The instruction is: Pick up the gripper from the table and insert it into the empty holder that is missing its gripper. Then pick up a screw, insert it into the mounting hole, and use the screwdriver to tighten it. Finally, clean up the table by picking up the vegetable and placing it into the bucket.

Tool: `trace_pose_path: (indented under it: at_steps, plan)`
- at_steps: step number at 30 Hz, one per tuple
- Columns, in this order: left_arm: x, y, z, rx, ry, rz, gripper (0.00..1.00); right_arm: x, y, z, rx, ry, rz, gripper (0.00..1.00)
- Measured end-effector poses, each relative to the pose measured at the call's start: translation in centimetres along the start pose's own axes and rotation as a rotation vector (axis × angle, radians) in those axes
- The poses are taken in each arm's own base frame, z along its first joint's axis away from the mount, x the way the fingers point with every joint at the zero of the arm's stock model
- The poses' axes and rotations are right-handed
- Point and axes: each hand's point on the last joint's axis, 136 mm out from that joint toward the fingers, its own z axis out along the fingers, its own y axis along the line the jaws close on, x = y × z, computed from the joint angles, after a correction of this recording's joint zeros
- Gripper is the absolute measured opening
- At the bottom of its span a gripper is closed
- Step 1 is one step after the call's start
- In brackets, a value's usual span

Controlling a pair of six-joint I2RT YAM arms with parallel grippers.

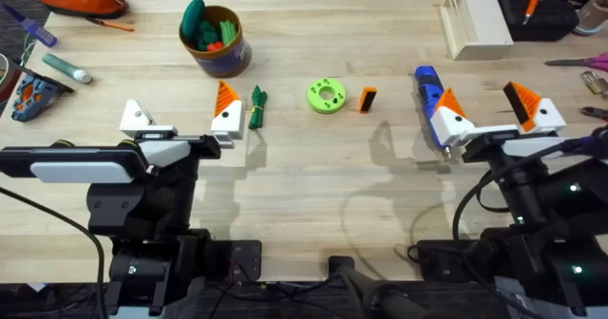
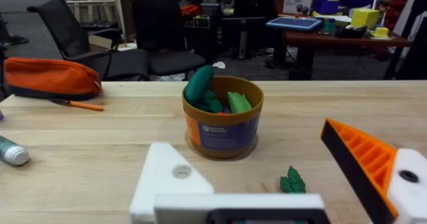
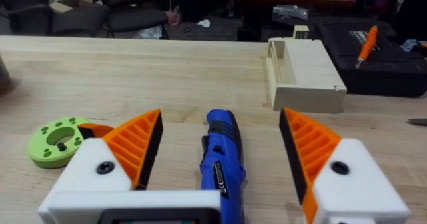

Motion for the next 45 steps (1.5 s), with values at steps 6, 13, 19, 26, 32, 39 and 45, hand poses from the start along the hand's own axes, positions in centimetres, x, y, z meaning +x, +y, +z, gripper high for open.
trace_pose_path:
  at_steps: [6,13,19,26,32,39,45]
  plan:
    - [0.0,0.0,0.0,0.0,0.0,0.0,0.985,0.1,0.0,0.0,0.0,0.002,0.0,0.993]
    - [-0.7,0.0,0.0,0.0,-0.029,0.0,0.985,-1.3,0.1,0.0,-0.006,-0.055,-0.002,0.993]
    - [-3.3,0.3,-0.6,-0.021,-0.052,-0.001,0.985,-4.4,0.2,-0.5,-0.009,-0.155,-0.007,0.993]
    - [-11.0,0.3,-2.1,-0.027,-0.065,0.039,0.985,-11.5,0.3,-3.2,-0.01,-0.228,-0.01,0.993]
    - [-12.2,0.3,-0.6,-0.023,0.201,0.064,0.985,-13.6,0.4,-3.9,-0.013,-0.028,-0.001,0.993]
    - [-10.2,0.3,1.8,-0.016,0.531,0.073,0.985,-11.8,0.4,-2.8,-0.013,0.364,0.018,0.993]
    - [-7.7,0.3,3.3,-0.011,0.724,0.076,0.985,-10.8,0.4,-1.4,-0.012,0.592,0.029,0.993]
